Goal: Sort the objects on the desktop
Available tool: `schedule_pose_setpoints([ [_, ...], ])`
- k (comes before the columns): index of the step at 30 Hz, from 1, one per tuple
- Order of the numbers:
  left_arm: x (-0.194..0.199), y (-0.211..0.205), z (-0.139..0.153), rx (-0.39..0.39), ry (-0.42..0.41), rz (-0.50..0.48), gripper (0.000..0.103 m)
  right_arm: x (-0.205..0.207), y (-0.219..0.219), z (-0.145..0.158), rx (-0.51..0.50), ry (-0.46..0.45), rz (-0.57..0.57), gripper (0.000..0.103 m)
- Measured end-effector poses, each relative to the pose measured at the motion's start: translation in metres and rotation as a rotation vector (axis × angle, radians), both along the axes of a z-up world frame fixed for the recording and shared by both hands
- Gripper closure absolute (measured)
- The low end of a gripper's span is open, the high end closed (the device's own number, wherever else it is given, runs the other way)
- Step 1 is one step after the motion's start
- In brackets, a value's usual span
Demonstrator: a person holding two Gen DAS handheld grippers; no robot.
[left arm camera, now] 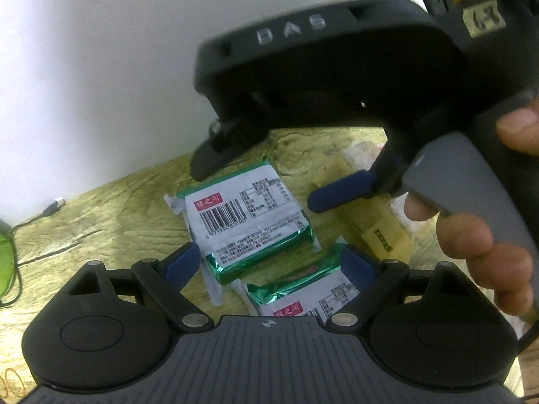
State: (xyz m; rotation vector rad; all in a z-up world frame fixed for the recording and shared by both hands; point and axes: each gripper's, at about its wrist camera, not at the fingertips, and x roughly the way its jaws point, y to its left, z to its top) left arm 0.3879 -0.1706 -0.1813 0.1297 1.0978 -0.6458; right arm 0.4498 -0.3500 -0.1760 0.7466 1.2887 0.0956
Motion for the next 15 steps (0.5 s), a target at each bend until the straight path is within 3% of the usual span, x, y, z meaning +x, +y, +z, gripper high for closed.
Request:
schedule_pose_setpoints([
  [6, -0.001, -0.0006, -0.0047, 0.001, -0.002, -0.009, 0.011, 0.0054, 0.0046, -0.001, 0.012, 0.003, 0.022, 0.0],
  [15, -0.009, -0.0007, -0.009, 0.015, -0.014, -0.034, 0.008, -0.0017, -0.0021, 0.0018, 0.131, -0.049, 0.029, 0.0],
])
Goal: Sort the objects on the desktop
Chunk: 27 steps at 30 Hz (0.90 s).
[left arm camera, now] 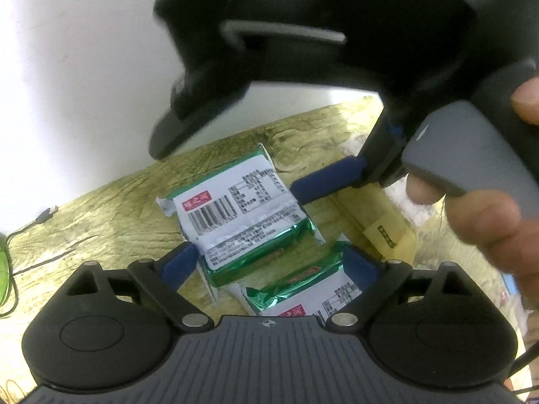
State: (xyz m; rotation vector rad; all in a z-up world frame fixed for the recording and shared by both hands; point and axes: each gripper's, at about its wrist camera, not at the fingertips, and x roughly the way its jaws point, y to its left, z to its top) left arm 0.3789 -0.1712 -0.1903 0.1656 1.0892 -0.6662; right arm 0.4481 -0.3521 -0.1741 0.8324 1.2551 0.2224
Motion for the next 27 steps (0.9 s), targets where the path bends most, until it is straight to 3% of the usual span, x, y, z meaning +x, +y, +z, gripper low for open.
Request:
schedule_pose_setpoints([
  [15, -0.009, 0.016, -0.008, 0.01, 0.012, 0.023, 0.007, -0.019, 0.009, 0.017, 0.155, -0.085, -0.004, 0.0],
  [27, -0.017, 0.04, -0.016, -0.021, 0.05, 0.05, 0.007, -0.01, 0.032, 0.012, 0.269, -0.111, 0.012, 0.0],
])
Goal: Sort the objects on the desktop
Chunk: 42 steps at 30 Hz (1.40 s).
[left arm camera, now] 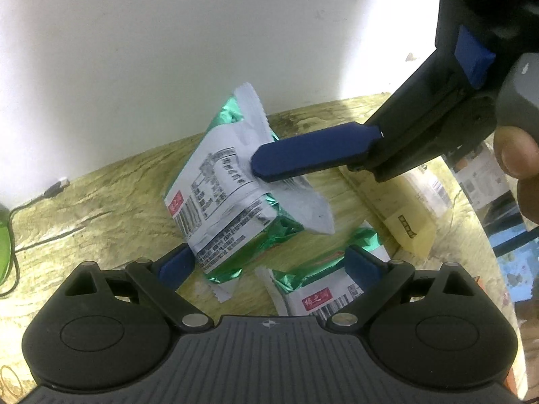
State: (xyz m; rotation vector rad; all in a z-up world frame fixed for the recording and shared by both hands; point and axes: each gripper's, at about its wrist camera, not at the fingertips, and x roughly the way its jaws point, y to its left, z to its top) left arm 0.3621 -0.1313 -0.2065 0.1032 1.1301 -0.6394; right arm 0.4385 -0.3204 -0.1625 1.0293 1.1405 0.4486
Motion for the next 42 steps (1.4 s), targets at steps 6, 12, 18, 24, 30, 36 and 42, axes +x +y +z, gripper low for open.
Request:
schedule_pose_setpoints([
  [6, 0.001, 0.01, 0.0, -0.008, 0.008, 0.009, 0.007, 0.001, 0.013, 0.001, 0.03, 0.002, 0.011, 0.0],
  [12, -0.009, 0.023, 0.008, -0.005, -0.015, 0.011, 0.007, 0.003, 0.024, 0.003, 0.062, 0.019, 0.043, 0.001],
  [18, -0.021, 0.039, 0.016, 0.009, -0.027, 0.011, 0.007, 0.012, 0.038, 0.001, 0.067, 0.036, 0.071, 0.001],
  [24, -0.036, 0.056, 0.024, 0.023, -0.043, 0.014, 0.007, 0.024, 0.049, -0.004, 0.084, 0.052, 0.093, 0.001],
  [30, -0.019, 0.044, 0.026, 0.033, -0.038, 0.027, 0.007, 0.029, 0.058, -0.007, 0.138, 0.063, 0.11, 0.001],
  [36, -0.013, 0.057, 0.037, 0.047, -0.039, 0.039, 0.007, 0.034, 0.072, -0.017, 0.23, 0.094, 0.13, 0.001],
  [42, -0.015, 0.069, 0.041, 0.071, -0.042, 0.053, 0.007, 0.034, 0.083, -0.02, 0.309, 0.106, 0.157, 0.001],
])
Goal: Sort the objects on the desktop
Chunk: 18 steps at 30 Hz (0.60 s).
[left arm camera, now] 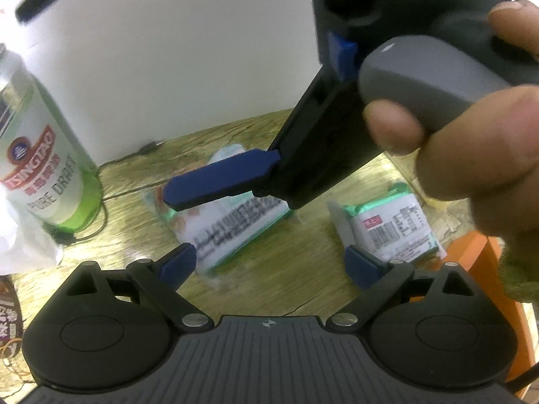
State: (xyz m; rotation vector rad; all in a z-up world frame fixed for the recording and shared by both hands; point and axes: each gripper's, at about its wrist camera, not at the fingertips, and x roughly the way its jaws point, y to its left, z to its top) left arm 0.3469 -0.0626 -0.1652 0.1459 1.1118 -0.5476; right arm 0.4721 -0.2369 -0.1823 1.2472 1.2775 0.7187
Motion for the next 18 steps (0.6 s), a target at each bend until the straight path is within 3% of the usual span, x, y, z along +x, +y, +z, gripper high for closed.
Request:
schedule_pose_setpoints([
  [5, -0.004, 0.006, 0.005, 0.011, 0.001, 0.013, 0.007, -0.007, -0.016, 0.015, 0.001, -0.044, -0.023, 0.001],
  [11, 0.002, 0.013, 0.0, 0.004, -0.014, 0.025, 0.007, -0.023, -0.067, 0.029, -0.142, -0.094, -0.104, 0.001],
  [18, 0.018, 0.013, -0.007, -0.012, -0.021, 0.048, 0.007, -0.021, -0.085, 0.011, -0.188, 0.024, -0.135, 0.001],
])
